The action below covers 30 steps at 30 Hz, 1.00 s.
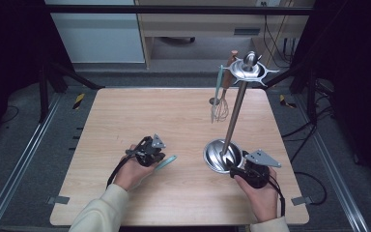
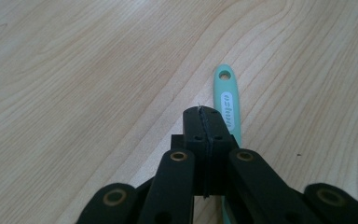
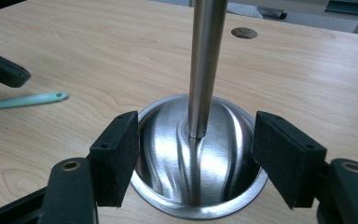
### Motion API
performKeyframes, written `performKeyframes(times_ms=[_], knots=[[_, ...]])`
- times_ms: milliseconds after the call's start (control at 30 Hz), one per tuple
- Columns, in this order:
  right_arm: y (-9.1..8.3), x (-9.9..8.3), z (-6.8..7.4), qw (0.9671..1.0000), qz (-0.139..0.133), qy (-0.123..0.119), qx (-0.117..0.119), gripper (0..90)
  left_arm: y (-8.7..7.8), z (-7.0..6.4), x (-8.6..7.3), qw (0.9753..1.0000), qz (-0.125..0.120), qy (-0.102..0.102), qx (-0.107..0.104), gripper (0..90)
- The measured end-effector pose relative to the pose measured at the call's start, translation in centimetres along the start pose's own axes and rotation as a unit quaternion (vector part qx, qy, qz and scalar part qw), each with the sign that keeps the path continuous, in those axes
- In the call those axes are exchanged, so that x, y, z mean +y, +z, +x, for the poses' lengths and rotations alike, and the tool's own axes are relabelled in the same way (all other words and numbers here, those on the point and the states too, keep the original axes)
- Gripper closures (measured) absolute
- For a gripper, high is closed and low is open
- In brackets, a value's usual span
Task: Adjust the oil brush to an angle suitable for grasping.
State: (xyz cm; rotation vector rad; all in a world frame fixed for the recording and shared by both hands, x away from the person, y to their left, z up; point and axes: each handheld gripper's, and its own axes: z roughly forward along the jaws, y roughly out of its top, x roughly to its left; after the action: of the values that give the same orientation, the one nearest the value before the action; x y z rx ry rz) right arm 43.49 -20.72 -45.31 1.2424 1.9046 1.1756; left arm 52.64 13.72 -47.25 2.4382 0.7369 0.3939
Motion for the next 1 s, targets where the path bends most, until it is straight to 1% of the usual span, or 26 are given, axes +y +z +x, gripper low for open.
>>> performKeyframes(times_ms=[33, 100, 133, 167, 233, 333, 400, 433, 467, 567, 633, 700, 767, 833, 900, 933, 1000], knots=[[0.0, 0.0, 0.0, 1.0000, 0.000, 0.000, 0.000, 32.4, 0.1, -0.1, 0.0, 1.0000, 0.000, -0.001, 0.003, 90.0], [0.0, 0.0, 0.0, 1.0000, 0.000, 0.001, 0.000, 32.5, 0.2, -0.2, 0.1, 1.0000, 0.007, 0.005, -0.001, 90.0], [0.0, 0.0, 0.0, 1.0000, 0.000, 0.001, 0.000, 32.6, 0.4, -0.2, 0.0, 1.0000, 0.007, 0.004, -0.005, 90.0], [0.0, 0.0, 0.0, 1.0000, -0.001, 0.001, 0.001, 32.6, 0.4, -0.2, 0.0, 0.9999, 0.010, 0.009, -0.007, 90.0], [0.0, 0.0, 0.0, 1.0000, -0.001, 0.001, 0.001, 32.7, 0.6, -0.4, 0.0, 0.9998, 0.013, 0.011, -0.009, 90.0], [0.0, 0.0, 0.0, 1.0000, -0.001, 0.000, 0.002, 32.8, 0.6, -0.4, -0.1, 0.9998, 0.013, 0.012, -0.008, 90.0], [0.0, 0.0, 0.0, 1.0000, -0.001, -0.001, 0.001, 32.8, 0.6, -0.4, -0.1, 0.9998, 0.011, 0.014, -0.001, 90.0], [0.0, 0.0, 0.0, 1.0000, -0.001, -0.001, 0.001, 32.8, 0.6, -0.3, -0.1, 0.9998, 0.012, 0.013, -0.001, 90.0], [0.0, 0.0, 0.0, 1.0000, 0.000, 0.000, 0.001, 32.8, 0.7, -0.2, -0.1, 0.9997, 0.018, 0.015, -0.002, 90.0], [0.0, 0.0, 0.0, 1.0000, 0.001, 0.000, 0.002, 32.9, 1.0, -0.3, -0.2, 0.9998, 0.018, 0.011, -0.003, 90.0], [0.0, 0.0, 0.0, 1.0000, 0.001, -0.001, 0.002, 32.9, 0.9, -0.4, -0.1, 0.9996, 0.022, 0.016, -0.008, 90.0], [0.0, 0.0, 0.0, 1.0000, 0.001, -0.002, 0.002, 32.9, 0.8, -0.7, -0.1, 0.9995, 0.022, 0.021, -0.011, 90.0], [0.0, 0.0, 0.0, 1.0000, 0.002, 0.000, 0.002, 33.0, 0.8, -1.3, -0.2, 0.9994, 0.017, 0.024, -0.018, 90.0], [-0.1, 0.0, -0.1, 1.0000, 0.001, -0.001, 0.002, 33.1, 0.6, -2.0, -0.3, 0.9991, 0.016, 0.032, -0.023, 90.0], [0.0, 0.0, 0.0, 1.0000, 0.002, -0.001, 0.001, 33.1, 0.4, -2.9, -0.5, 0.9986, 0.013, 0.040, -0.033, 90.0], [0.0, 0.0, 0.0, 1.0000, 0.003, -0.001, 0.002, 33.1, 0.3, -3.3, -0.5, 0.9982, 0.014, 0.047, -0.035, 90.0], [0.0, 0.0, 0.0, 1.0000, 0.003, -0.001, 0.002, 33.1, 0.2, -3.8, -0.5, 0.9976, 0.015, 0.056, -0.039, 90.0]])
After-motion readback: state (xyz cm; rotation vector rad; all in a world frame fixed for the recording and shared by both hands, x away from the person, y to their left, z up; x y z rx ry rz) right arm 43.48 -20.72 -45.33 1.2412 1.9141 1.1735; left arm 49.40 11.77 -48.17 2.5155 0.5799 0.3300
